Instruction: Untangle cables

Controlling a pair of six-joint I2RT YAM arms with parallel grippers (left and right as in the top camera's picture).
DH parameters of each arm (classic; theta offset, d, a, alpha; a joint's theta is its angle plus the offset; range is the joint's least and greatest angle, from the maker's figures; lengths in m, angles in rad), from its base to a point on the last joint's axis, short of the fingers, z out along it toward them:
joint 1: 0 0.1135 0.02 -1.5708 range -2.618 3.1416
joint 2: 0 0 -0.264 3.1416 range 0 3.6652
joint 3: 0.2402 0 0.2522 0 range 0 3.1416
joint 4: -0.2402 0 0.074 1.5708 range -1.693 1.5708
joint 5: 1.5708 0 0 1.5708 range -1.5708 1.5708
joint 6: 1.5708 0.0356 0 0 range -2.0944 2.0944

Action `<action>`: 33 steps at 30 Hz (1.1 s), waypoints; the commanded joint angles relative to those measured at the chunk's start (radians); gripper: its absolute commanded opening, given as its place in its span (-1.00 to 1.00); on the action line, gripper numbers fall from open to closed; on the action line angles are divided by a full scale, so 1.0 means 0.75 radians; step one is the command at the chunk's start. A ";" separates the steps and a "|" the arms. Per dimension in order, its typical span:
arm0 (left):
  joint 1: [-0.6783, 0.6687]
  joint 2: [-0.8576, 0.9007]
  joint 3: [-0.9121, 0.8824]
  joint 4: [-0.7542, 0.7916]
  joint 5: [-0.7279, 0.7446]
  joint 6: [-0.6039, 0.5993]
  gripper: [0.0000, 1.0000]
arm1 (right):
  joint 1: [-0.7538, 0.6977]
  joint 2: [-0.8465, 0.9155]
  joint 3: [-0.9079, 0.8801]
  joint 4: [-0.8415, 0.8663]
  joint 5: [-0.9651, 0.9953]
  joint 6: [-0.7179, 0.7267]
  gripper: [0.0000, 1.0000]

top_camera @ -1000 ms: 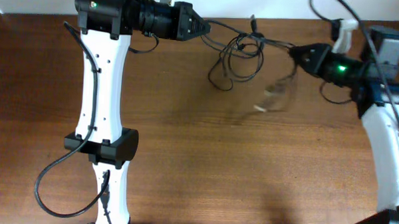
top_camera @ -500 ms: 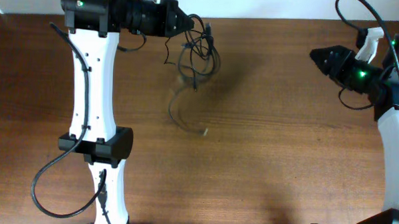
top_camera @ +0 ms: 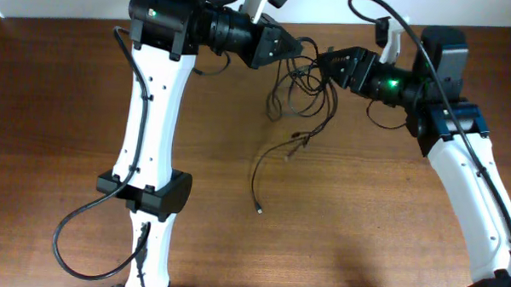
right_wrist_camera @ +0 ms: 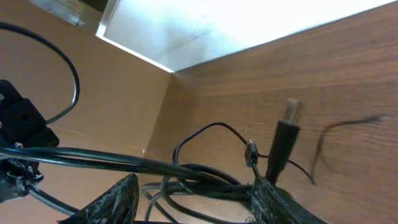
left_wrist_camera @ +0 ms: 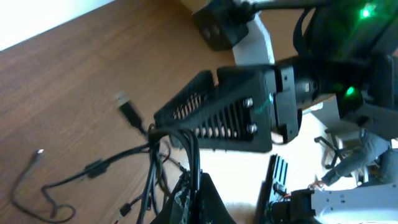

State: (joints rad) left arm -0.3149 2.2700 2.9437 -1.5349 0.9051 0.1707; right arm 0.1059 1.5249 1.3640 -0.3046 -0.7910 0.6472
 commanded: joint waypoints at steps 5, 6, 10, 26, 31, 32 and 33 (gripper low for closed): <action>0.001 -0.033 0.023 0.033 -0.027 -0.149 -1.00 | 0.026 0.012 -0.002 -0.019 -0.016 0.094 0.09; 0.001 -0.033 0.023 0.033 -0.027 -0.149 -1.00 | 0.027 0.012 -0.002 -0.028 -0.018 0.097 0.08; 0.001 -0.033 0.023 0.032 -0.031 -0.159 -1.00 | 0.047 0.012 -0.002 -0.041 -0.018 0.119 0.01; -0.071 -0.033 0.023 0.022 -0.014 -0.214 -1.00 | 0.148 0.085 -0.002 0.134 0.169 0.286 -0.39; -0.064 -0.033 0.023 0.021 -0.022 -0.213 -1.00 | 0.143 0.115 -0.002 0.134 0.168 0.238 -0.92; -0.058 -0.033 0.023 0.020 -0.052 -0.213 -1.00 | 0.136 0.109 -0.002 0.135 0.165 0.229 -0.92; -0.055 -0.033 0.023 0.012 -0.136 -0.213 -1.00 | 0.121 0.098 -0.002 0.135 0.150 0.211 -0.92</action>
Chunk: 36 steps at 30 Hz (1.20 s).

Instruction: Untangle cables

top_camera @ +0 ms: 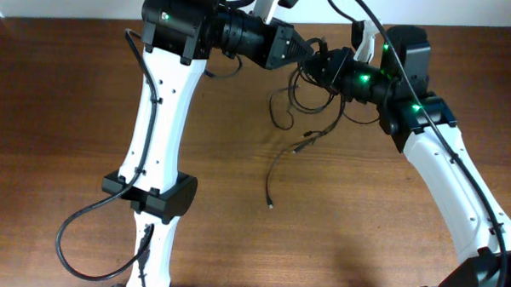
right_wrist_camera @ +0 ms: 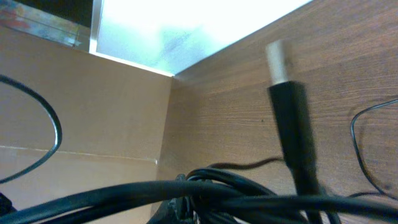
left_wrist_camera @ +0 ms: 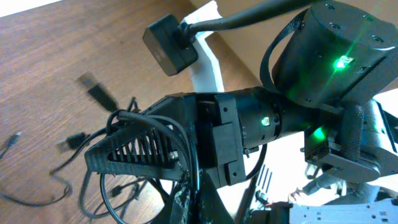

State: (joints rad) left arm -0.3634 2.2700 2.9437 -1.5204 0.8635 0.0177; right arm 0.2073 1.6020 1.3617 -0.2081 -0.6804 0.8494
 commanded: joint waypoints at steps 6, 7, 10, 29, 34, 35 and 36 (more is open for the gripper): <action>0.026 0.008 0.023 -0.086 -0.504 -0.011 -1.00 | -0.186 -0.122 0.002 0.005 -0.306 -0.079 -0.93; 0.036 0.022 0.023 -0.092 -0.538 -0.034 -1.00 | -0.221 -0.138 0.002 0.005 -0.362 -0.079 -0.92; 0.077 0.054 0.020 -0.104 -0.586 -0.070 -1.00 | -0.337 -0.189 0.002 0.004 -0.541 -0.077 -0.92; 0.120 0.227 0.020 -0.224 -0.745 -0.064 -1.00 | -1.136 -0.297 0.001 0.098 -1.057 0.050 -0.92; 0.111 0.227 0.020 -0.219 -0.682 -0.063 -1.00 | -0.987 -0.295 0.000 0.098 -1.020 0.016 -0.51; 0.111 0.227 0.020 -0.220 -0.682 -0.063 -1.00 | -0.951 -0.295 0.000 0.097 -0.995 0.016 -0.39; 0.112 0.227 0.020 -0.223 -0.682 -0.063 -1.00 | -0.909 -0.295 0.000 0.097 -0.969 0.016 -0.25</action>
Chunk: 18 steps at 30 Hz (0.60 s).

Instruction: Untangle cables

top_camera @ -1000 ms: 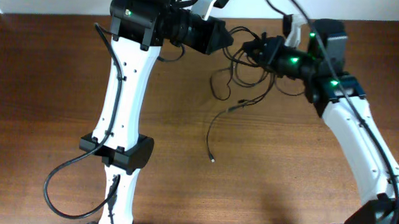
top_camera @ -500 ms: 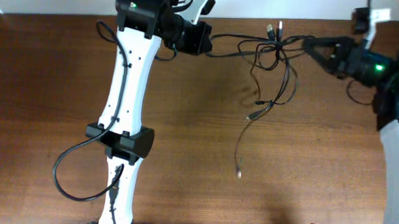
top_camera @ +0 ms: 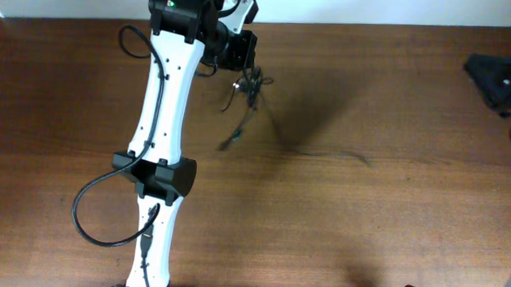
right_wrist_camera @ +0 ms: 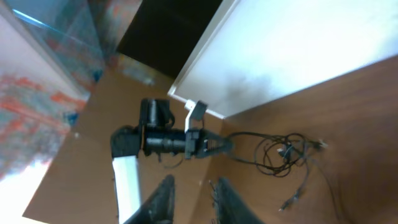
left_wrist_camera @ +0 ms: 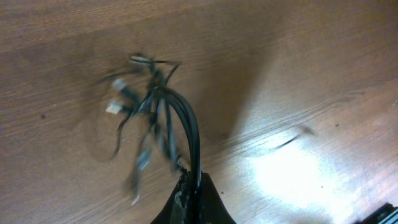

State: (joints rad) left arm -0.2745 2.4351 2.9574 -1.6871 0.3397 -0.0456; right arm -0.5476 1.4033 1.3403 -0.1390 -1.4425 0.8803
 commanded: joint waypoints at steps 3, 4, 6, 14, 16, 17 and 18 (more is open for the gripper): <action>-0.007 0.007 0.003 0.000 0.065 0.032 -1.00 | 0.219 -0.030 0.028 -0.082 0.172 -0.085 0.01; -0.007 0.007 0.003 0.003 0.109 0.063 -1.00 | 0.259 -0.030 0.028 -0.155 0.241 -0.132 0.05; -0.007 -0.001 0.007 0.016 0.272 0.149 -1.00 | 0.353 -0.026 0.028 -0.345 0.424 -0.247 0.11; -0.027 -0.023 0.183 0.159 0.736 0.232 -1.00 | 0.775 0.036 0.028 -0.444 0.832 -0.276 0.12; -0.043 -0.023 0.184 0.189 0.755 0.204 -1.00 | 0.848 0.064 0.028 -0.436 0.905 -0.255 0.12; -0.051 -0.023 0.183 0.205 0.754 0.162 -1.00 | 0.896 0.091 0.028 -0.423 0.950 -0.250 0.12; -0.055 -0.023 0.184 0.210 0.755 0.151 -1.00 | 0.920 0.108 0.028 -0.408 0.985 -0.246 0.12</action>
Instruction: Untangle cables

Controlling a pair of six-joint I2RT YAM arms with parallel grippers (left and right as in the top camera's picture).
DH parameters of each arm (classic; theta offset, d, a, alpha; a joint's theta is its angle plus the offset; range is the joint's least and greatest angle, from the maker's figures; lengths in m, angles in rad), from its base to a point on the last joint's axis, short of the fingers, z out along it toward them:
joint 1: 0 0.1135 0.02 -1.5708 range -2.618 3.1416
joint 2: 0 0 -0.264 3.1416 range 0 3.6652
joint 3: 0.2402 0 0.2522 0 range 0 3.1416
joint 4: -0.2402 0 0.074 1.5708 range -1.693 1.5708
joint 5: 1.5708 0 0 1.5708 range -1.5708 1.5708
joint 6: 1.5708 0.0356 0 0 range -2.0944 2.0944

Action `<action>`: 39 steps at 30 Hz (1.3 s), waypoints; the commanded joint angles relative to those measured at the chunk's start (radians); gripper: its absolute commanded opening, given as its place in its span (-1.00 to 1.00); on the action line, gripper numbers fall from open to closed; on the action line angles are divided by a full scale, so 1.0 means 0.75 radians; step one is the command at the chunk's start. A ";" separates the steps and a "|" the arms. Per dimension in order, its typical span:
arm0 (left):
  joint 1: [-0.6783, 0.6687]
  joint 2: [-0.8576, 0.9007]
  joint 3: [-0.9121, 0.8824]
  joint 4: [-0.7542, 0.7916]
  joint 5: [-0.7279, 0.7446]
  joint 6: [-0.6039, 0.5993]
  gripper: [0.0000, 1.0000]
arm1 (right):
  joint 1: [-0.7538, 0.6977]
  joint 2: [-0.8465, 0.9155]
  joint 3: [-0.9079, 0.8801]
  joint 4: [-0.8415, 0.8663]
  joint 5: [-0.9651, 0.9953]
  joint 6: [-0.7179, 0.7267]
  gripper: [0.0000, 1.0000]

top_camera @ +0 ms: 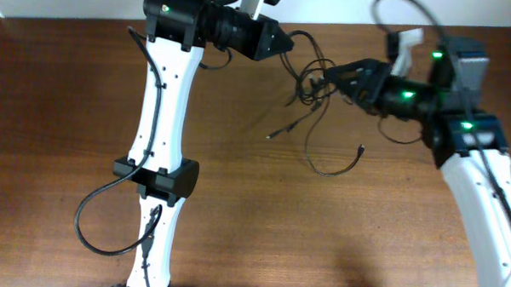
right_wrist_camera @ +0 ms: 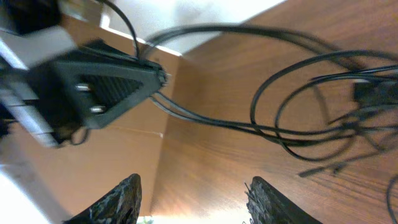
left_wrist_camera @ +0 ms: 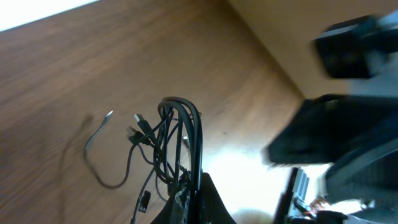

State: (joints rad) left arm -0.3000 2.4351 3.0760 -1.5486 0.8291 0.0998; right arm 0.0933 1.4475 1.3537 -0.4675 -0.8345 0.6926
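A tangle of thin black cables (top_camera: 313,76) hangs over the brown table (top_camera: 68,154), below my left gripper (top_camera: 283,44). That gripper is shut on the top of the bundle (left_wrist_camera: 176,140), and the strands run into its jaws at the left gripper (left_wrist_camera: 191,190). One loose end curls on the table (top_camera: 333,167); another plug (top_camera: 273,135) trails left. My right gripper (top_camera: 333,76) stands open just right of the tangle. In the right wrist view the right gripper (right_wrist_camera: 196,202) has nothing between its fingers, with the cable loops (right_wrist_camera: 298,112) ahead of it.
The white wall strip (top_camera: 73,1) runs along the table's far edge. My left arm's white links and black cable (top_camera: 156,174) stand over the table's left half, and the right arm (top_camera: 476,185) comes in from the right.
The right arm was drawn back at the far right edge; its open gripper now stands beside the tangle. The left gripper, still shut on the bundle, has moved right.
First both grippers met at the tangle near the table's back, cables lying between the right fingers. They were then closer still. Later the right arm was far to the right and the left held the bundle alone at left. Now both are at the tangle again.
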 commanded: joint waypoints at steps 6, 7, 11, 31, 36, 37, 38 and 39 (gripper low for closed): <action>-0.033 -0.023 0.025 0.024 0.184 -0.052 -1.00 | 0.115 0.139 0.011 0.110 0.287 0.010 0.11; -0.033 -0.023 0.025 0.024 0.199 -0.052 -1.00 | 0.114 0.150 0.010 0.110 0.296 0.009 0.11; -0.033 -0.023 0.025 0.019 0.202 -0.052 -1.00 | 0.113 0.193 0.011 0.145 0.322 0.010 0.10; -0.018 -0.016 0.019 -0.038 -0.219 -0.064 -1.00 | -0.013 0.070 0.011 0.400 -0.081 0.068 -0.92; 0.008 -0.015 0.018 -0.094 -0.463 -0.093 -1.00 | -0.304 -0.116 0.011 0.400 -0.380 0.165 -0.92; 0.015 -0.015 0.019 -0.103 -0.503 -0.110 -1.00 | -0.362 -0.138 0.011 0.400 -0.429 0.180 -0.92; 0.021 -0.015 0.019 -0.110 -0.536 -0.119 -1.00 | -0.415 -0.156 0.011 0.400 -0.470 0.189 -0.92; 0.030 -0.015 0.018 -0.120 -0.560 -0.119 -1.00 | -0.474 -0.172 0.011 0.400 -0.511 0.207 -0.92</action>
State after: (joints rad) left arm -0.3164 2.4351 3.0764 -1.6199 0.5766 0.0299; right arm -0.1558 1.3727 1.3510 -0.1780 -1.0554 0.8089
